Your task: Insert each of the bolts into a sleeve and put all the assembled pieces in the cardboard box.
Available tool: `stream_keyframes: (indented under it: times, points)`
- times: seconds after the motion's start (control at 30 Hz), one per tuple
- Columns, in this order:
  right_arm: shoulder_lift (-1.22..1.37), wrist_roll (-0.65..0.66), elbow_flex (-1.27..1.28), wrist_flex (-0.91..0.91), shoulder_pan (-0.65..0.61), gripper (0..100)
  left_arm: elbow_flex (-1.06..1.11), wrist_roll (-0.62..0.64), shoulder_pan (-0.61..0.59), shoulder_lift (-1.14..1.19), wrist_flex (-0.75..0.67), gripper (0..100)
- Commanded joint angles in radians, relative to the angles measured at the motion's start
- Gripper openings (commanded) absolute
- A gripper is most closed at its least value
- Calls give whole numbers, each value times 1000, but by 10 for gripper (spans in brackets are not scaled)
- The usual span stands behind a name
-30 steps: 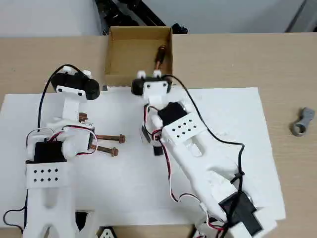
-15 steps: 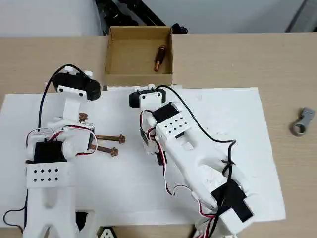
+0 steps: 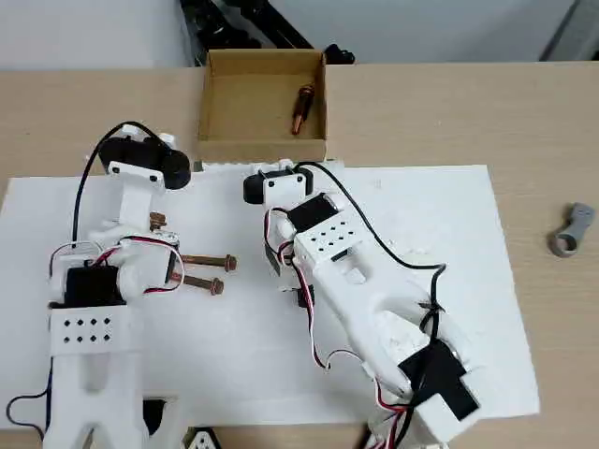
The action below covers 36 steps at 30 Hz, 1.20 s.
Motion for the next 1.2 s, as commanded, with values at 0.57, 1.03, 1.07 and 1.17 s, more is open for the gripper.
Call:
stream_keyframes:
  times: [0.57,1.03,1.07,1.17]
  points:
    - [-124,-354,226,-211,-53,201,-4,-3,-8,-26,2,6]
    - [-122,-345,265,-274,-68,201,-4,-3,-8,-29,3,6]
    - [-122,-345,265,-277,-68,201,-4,-3,-8,-29,3,6]
    - [-120,-345,265,-277,-68,201,-4,-3,-8,-31,3,6]
